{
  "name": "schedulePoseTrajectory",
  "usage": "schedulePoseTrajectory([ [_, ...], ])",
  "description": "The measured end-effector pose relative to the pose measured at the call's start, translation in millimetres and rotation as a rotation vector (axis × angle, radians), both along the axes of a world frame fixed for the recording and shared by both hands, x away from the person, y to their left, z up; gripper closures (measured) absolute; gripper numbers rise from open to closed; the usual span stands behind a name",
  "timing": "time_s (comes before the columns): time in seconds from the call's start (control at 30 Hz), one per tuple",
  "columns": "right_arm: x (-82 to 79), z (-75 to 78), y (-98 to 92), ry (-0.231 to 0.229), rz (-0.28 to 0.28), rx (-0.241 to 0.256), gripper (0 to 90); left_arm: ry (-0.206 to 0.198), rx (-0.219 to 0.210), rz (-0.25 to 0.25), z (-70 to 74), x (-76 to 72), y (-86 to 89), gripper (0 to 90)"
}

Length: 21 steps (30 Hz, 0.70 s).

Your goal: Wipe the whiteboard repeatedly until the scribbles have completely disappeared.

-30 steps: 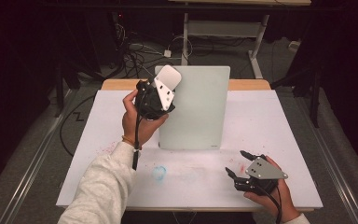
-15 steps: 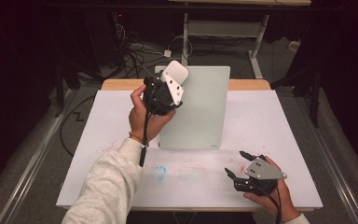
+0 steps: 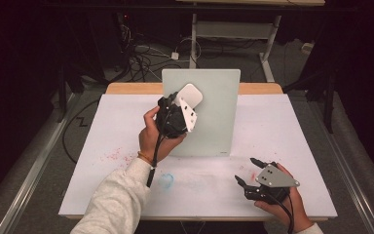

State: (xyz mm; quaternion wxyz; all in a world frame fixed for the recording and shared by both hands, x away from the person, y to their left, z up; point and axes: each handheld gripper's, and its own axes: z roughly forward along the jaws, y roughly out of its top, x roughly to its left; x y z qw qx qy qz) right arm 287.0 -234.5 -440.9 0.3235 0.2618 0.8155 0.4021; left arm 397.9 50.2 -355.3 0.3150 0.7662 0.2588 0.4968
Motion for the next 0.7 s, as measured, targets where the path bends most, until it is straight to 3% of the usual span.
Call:
schedulePoseTrajectory([
  [0.13, 0.3, -1.1, 1.4, 0.005, 0.001, -0.004, 27.9, 0.002, -0.011, -0.002, 7.1, 2.0, 2.7, 29.1],
  [0.27, -0.4, -0.5, 1.4, 0.002, 0.005, -0.004, 27.9, 0.015, -0.1, -0.001, 19.7, 3.8, 13.5, 29.1],
  [0.4, 0.1, 0.1, -0.7, 0.0, -0.002, 0.002, 27.9, 0.035, -0.069, 0.002, 10.9, 2.5, 18.8, 29.1],
  [0.57, -0.3, -0.5, 1.0, 0.002, 0.001, -0.001, 27.9, 0.03, -0.023, 0.004, -4.8, -2.4, 21.8, 29.1],
  [0.7, -0.1, -1.3, 2.3, 0.004, 0.005, -0.009, 27.9, 0.045, -0.015, -0.008, -19.0, -7.8, 21.2, 29.1],
])
